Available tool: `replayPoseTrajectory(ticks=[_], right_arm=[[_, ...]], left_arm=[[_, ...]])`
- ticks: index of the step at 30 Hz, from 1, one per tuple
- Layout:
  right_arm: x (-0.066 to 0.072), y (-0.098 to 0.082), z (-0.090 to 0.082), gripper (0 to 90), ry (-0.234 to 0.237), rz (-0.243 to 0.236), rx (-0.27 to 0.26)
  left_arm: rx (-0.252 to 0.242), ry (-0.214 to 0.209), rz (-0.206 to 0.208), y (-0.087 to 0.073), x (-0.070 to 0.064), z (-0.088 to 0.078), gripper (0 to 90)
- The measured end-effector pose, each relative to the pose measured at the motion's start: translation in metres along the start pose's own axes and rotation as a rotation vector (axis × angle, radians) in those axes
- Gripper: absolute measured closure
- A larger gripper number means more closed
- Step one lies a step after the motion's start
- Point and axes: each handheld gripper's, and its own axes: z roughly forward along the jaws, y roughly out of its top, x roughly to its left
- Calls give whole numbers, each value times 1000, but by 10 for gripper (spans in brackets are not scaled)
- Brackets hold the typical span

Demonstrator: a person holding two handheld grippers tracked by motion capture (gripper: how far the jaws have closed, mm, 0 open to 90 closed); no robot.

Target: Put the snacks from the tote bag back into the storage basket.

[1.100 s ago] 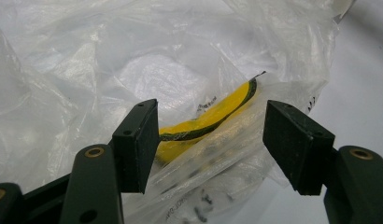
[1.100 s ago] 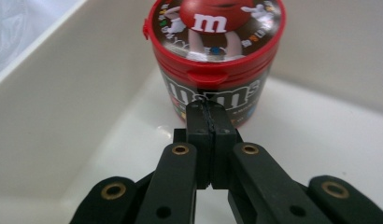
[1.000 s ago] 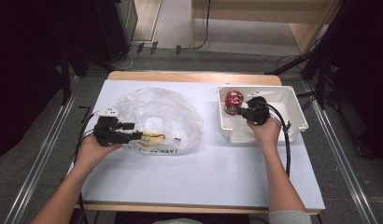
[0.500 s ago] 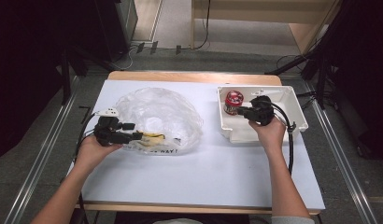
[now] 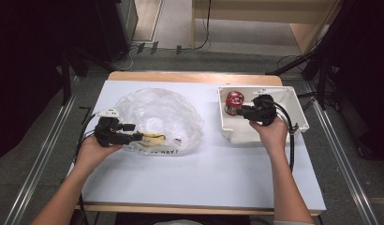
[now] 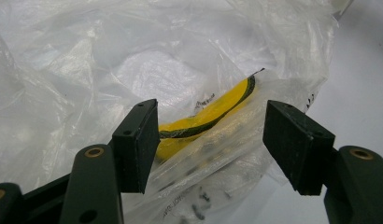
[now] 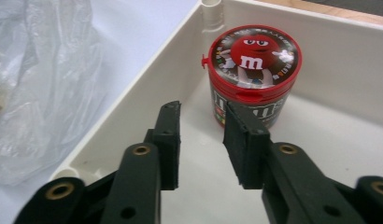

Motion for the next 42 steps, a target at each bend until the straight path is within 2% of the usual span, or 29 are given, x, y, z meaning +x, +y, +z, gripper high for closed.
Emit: replayPoseTrajectory(ticks=[3, 12, 24, 33, 36, 42], right_arm=[[4, 1, -3, 629, 20, -7, -5], [18, 5, -11, 504, 34, -48, -10], [39, 10, -18, 474, 67, -88, -24], [60, 10, -16, 445, 119, -135, -34], [65, 10, -14, 431, 102, -151, -24], [76, 10, -12, 383, 119, -149, -22]], left_arm=[[2, 0, 0, 0, 0, 0, 370], [1, 1, 0, 0, 0, 0, 369], [1, -1, 5, 0, -1, 0, 369], [-5, -5, 6, 1, -3, 0, 369], [-5, -6, 10, 1, -3, 0, 368], [-9, -10, 10, 1, -5, -1, 369]])
